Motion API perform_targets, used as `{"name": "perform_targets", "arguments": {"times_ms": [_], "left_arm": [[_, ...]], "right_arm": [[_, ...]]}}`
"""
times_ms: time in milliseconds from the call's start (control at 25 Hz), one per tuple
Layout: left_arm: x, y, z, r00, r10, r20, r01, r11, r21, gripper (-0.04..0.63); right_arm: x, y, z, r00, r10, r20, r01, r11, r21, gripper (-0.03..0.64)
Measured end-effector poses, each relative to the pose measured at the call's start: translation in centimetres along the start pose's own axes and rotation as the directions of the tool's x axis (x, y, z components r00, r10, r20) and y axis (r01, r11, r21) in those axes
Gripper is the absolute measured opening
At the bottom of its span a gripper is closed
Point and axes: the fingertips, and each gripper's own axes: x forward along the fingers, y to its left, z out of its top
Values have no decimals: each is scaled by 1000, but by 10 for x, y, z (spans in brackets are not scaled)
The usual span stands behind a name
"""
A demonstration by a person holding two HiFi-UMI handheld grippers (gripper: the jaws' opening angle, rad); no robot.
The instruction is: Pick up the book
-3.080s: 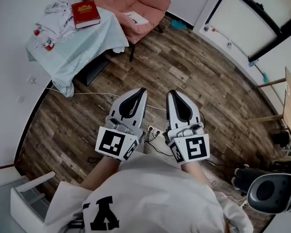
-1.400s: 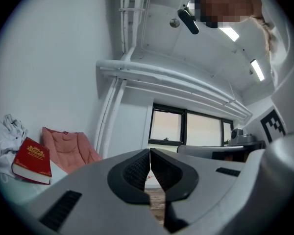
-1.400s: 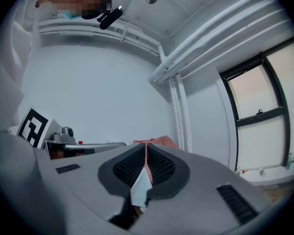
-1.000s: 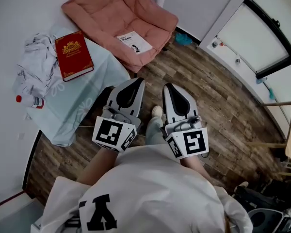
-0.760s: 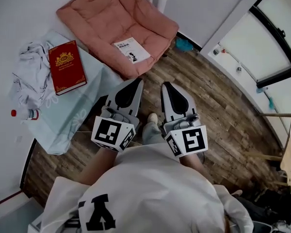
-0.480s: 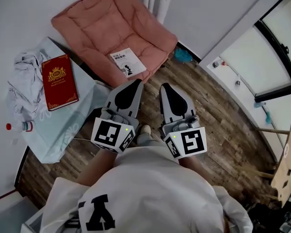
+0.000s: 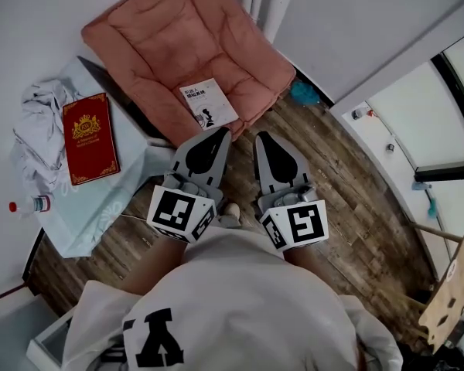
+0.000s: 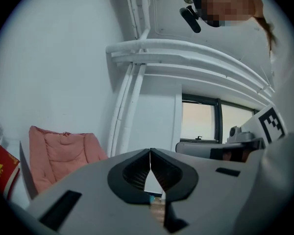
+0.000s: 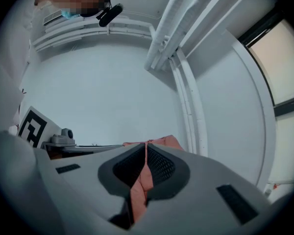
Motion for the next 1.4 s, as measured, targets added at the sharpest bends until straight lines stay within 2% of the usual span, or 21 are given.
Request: {"name": "perform_targets", "arguments": {"times_ms": [400,680,920,1200,1240,1320,1400], "left_arm": [[23,16,-5,1000,13,-14,-13,1000,-16,5],[27,42,-50,991,40,-128,-51,995,-82,5],[35,94,-106,960,127,-249,-153,984,-88,5],[66,157,-160,922,170,-347,-233,961,-150,8],[74,166,-167,915,176,-362,-248,955,-161,25],[90,180,-184,901,177,-396,-267,946,-183,117],[103,192,-200,892,171,-419,-279,937,-210,160]], "right_arm": [[23,-11,-6,999,23,-31,-23,1000,-7,32],[46,-14,-45,989,83,-123,-86,996,-19,32],[75,-32,-92,971,86,-223,-95,995,-29,34],[132,-56,-149,944,77,-321,-93,995,-37,34],[141,-60,-156,940,76,-333,-94,995,-40,34],[160,-67,-172,930,78,-358,-98,995,-37,34],[177,-72,-192,914,97,-395,-113,993,-17,35]]}}
